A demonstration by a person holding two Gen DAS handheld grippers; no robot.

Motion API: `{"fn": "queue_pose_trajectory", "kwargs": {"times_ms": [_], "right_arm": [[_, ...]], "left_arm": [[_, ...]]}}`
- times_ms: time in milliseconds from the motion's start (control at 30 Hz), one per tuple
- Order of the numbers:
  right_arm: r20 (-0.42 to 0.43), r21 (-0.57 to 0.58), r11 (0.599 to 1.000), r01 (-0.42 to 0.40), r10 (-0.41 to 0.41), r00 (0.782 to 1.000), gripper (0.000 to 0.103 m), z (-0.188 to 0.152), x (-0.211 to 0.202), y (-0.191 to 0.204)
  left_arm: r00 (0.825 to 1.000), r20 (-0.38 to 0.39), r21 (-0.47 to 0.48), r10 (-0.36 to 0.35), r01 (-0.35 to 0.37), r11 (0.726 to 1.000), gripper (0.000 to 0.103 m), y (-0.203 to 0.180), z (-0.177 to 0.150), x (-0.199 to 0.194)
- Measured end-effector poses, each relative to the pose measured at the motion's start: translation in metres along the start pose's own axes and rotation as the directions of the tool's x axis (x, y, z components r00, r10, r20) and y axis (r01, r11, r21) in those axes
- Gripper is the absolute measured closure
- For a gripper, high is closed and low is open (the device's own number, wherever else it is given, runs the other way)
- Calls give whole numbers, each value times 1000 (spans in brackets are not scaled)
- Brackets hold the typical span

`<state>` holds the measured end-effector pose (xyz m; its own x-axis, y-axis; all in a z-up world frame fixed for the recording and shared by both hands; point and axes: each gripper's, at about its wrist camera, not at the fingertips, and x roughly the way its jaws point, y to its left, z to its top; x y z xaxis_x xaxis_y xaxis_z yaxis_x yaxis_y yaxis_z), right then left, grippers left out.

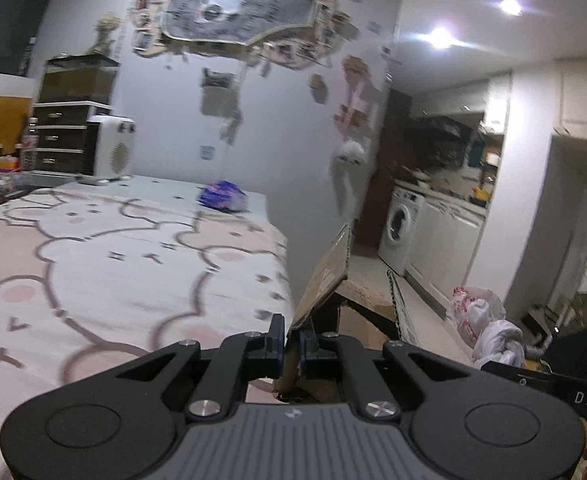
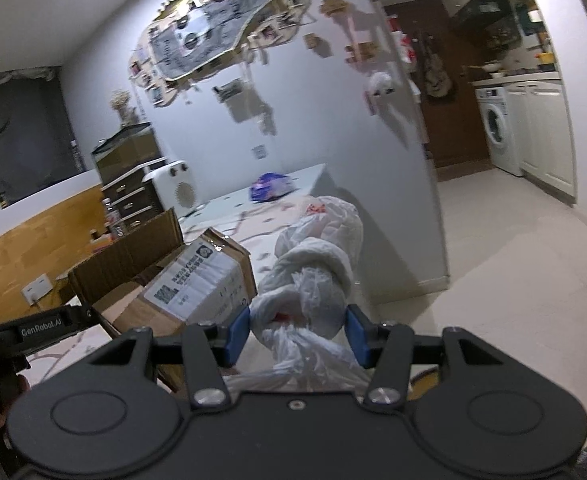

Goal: Collect trash
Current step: 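Carry the cardboard box and white bag over the yellow wastebasket with both tools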

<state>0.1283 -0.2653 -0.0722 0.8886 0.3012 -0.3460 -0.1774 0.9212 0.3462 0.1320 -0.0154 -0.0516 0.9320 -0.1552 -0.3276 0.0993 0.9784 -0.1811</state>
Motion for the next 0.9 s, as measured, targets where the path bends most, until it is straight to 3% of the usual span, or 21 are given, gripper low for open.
{"fn": "queue_pose_trajectory", "kwargs": {"times_ms": [467,900], "right_arm": [[-58,58,986,159,-156,986,50,-20,-19,-91],[-240,89,965,249,-221,945,50,-64,34,-145]], "left_arm": [[983,-161,63,-87,98,993,96,-80,-50,54],[932,-360,64,-36,64,996,96,-92,-111,136]]}}
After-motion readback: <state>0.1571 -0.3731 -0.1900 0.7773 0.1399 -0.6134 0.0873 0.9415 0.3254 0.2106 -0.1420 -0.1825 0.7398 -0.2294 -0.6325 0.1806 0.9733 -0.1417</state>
